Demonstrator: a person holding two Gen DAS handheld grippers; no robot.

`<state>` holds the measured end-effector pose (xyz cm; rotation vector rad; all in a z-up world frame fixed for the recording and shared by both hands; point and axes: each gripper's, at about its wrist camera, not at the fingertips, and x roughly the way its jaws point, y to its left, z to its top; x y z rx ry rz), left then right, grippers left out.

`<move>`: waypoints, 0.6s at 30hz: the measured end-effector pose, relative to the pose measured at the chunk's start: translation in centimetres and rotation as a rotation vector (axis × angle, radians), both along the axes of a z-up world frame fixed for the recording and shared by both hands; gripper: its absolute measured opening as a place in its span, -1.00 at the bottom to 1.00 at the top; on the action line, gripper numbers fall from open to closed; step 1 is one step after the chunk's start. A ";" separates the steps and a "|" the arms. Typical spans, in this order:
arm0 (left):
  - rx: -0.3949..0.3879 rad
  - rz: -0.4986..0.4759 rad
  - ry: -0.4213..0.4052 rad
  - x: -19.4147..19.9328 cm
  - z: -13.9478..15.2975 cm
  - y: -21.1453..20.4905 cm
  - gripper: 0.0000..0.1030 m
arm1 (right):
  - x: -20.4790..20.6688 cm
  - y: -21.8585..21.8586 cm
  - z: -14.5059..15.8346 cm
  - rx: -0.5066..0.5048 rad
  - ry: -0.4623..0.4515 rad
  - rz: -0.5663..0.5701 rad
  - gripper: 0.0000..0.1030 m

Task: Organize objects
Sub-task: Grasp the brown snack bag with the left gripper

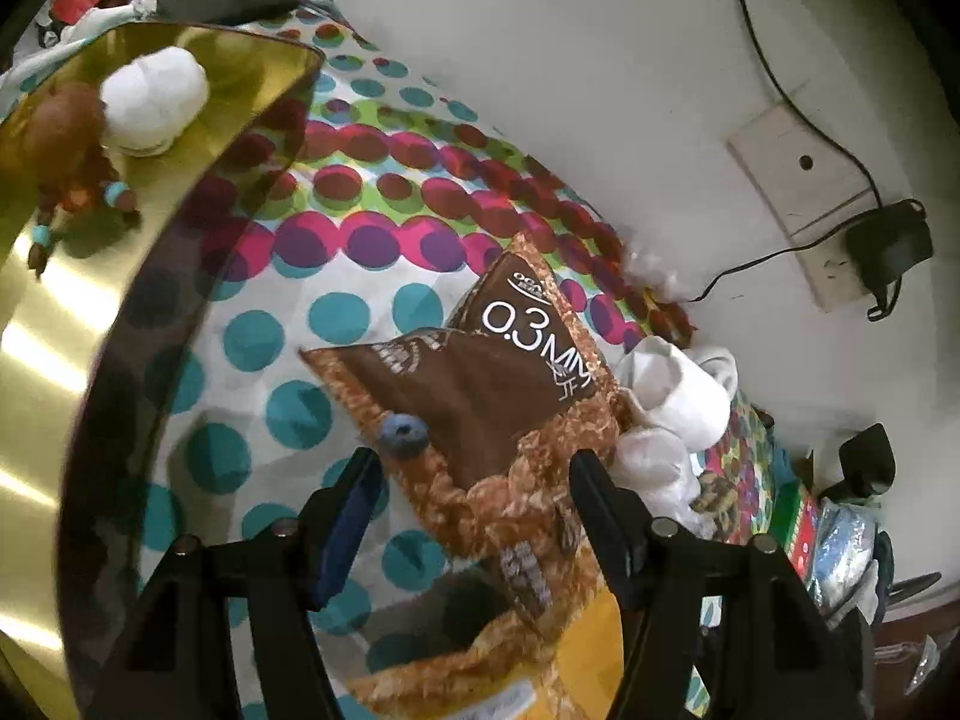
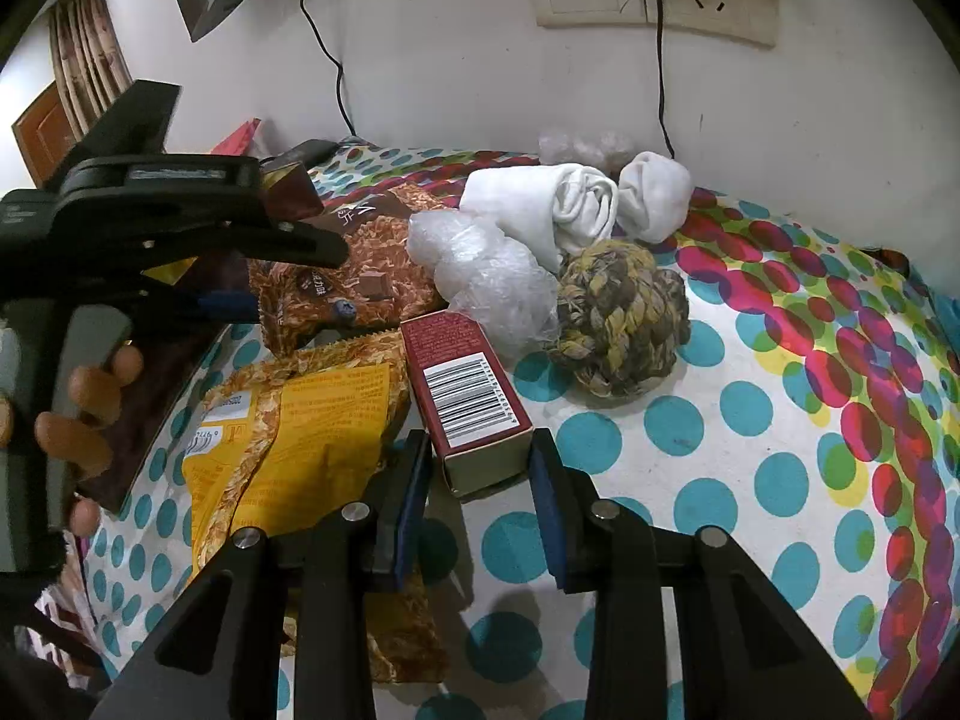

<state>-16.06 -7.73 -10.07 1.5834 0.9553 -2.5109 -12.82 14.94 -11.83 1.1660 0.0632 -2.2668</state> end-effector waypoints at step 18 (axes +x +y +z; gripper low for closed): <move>-0.106 -0.016 0.092 0.0 0.5 0.9 -0.07 | -0.1 -0.8 0.3 0.043 0.031 -0.015 -0.44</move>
